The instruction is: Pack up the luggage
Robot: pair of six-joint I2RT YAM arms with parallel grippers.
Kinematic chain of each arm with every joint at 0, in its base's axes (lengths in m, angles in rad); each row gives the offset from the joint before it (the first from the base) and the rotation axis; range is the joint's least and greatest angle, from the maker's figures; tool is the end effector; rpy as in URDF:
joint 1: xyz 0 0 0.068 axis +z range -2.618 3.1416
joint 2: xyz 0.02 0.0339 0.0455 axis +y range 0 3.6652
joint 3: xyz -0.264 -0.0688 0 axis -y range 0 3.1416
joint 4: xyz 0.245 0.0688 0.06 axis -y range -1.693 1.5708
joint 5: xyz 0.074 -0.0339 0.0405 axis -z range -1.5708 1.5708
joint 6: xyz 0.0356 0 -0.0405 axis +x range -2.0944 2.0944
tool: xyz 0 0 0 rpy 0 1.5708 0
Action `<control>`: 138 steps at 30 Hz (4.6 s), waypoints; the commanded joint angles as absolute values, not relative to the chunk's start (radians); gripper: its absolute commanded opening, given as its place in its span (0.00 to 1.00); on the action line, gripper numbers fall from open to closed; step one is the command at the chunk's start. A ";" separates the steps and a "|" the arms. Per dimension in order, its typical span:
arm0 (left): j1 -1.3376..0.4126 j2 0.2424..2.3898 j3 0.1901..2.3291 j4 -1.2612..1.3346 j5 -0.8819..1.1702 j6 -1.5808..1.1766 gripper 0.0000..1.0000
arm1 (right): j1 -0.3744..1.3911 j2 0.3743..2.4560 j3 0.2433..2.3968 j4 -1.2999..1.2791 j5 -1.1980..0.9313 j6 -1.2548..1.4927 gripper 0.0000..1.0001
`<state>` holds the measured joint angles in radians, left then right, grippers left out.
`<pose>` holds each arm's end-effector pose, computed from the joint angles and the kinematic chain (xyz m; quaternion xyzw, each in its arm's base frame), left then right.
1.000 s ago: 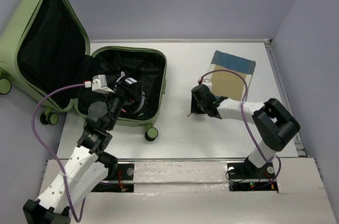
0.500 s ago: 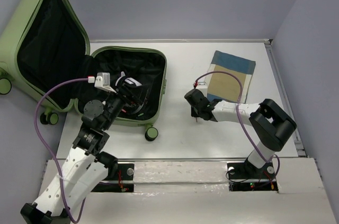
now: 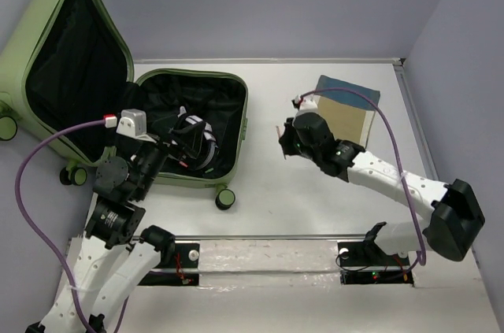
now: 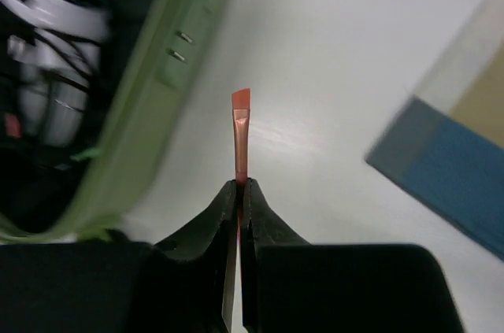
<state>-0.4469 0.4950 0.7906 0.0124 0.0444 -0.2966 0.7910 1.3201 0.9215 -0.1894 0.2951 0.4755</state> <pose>0.0976 -0.0485 0.4009 0.0622 0.5871 -0.3053 0.7471 0.2137 0.2014 0.2695 -0.0685 0.8722 0.1717 0.4529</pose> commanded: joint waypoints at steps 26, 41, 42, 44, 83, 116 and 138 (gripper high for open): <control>-0.373 0.385 0.747 0.023 0.051 -0.247 0.99 | 0.393 1.361 0.909 -0.224 0.324 0.439 0.56; -0.370 0.383 0.746 0.025 0.074 -0.249 0.99 | 0.236 1.492 0.890 -0.310 0.281 0.382 0.83; -0.370 0.382 0.747 0.025 0.075 -0.249 0.99 | 0.221 1.511 0.899 -0.314 0.256 0.373 0.83; -0.368 0.379 0.747 0.025 0.075 -0.249 0.99 | 0.212 1.549 0.923 -0.337 0.236 0.364 0.82; -0.367 0.354 0.746 0.031 0.100 -0.253 0.99 | 0.212 1.574 0.916 -0.437 0.155 0.368 0.60; -0.347 0.379 0.733 0.021 -0.032 -0.324 0.99 | 0.851 1.927 1.792 -0.193 -0.218 0.511 0.85; -0.808 0.920 0.697 0.307 0.097 -0.528 0.92 | -0.077 1.365 0.856 -0.023 0.087 0.541 0.82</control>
